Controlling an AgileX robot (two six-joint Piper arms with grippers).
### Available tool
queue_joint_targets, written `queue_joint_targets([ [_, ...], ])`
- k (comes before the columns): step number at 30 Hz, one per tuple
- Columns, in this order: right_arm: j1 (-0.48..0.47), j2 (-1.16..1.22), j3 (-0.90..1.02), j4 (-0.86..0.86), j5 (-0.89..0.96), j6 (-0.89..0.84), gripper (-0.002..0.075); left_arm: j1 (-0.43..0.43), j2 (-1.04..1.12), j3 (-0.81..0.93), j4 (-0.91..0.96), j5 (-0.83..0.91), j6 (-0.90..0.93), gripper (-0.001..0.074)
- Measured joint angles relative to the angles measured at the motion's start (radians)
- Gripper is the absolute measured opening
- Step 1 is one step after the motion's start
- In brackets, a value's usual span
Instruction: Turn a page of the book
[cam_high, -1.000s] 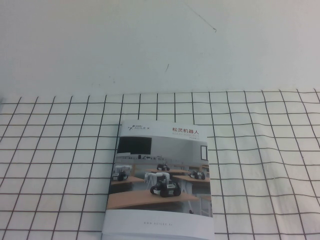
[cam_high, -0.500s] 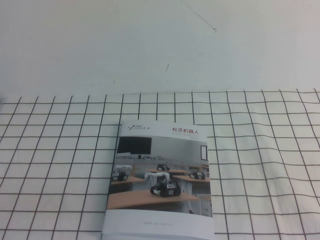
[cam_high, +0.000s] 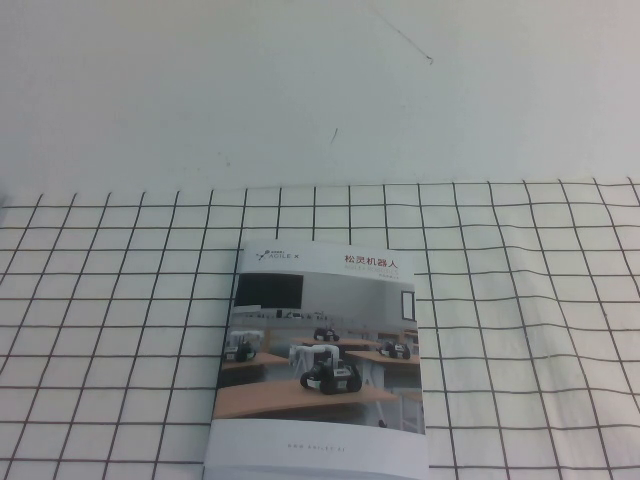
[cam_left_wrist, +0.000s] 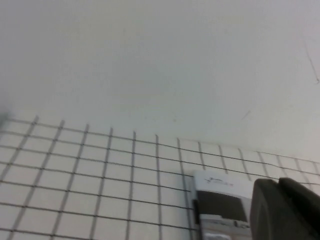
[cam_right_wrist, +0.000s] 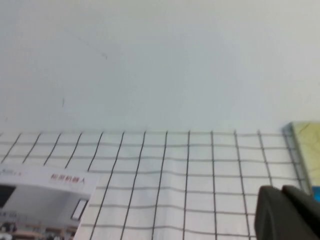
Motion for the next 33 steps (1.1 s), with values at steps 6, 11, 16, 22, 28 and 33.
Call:
queue_joint_targets([
  [6,0.063,0.225,0.011,0.117,-0.004,-0.237,0.0001,0.000,0.204,-0.025,-0.384,0.005,0.123,-0.0002],
  [11,0.198,0.398,0.011,0.186,-0.008,-0.306,0.0001,0.000,0.423,-0.079,-0.656,0.104,0.455,-0.0002],
  [16,0.274,0.598,0.011,0.257,-0.051,-0.363,0.0001,0.000,0.677,-0.184,-0.757,0.161,0.620,-0.0002],
  [22,0.315,0.819,0.011,0.343,-0.089,-0.462,0.0001,0.000,0.961,-0.310,-0.797,0.182,0.710,-0.0002],
  [28,0.324,0.987,-0.018,0.457,-0.088,-0.527,0.0001,0.000,1.179,-0.356,-0.878,0.192,0.792,-0.0002],
  [33,0.352,1.055,-0.060,0.541,-0.086,-0.556,0.0008,0.000,1.289,-0.360,-1.045,0.199,0.930,-0.0002],
])
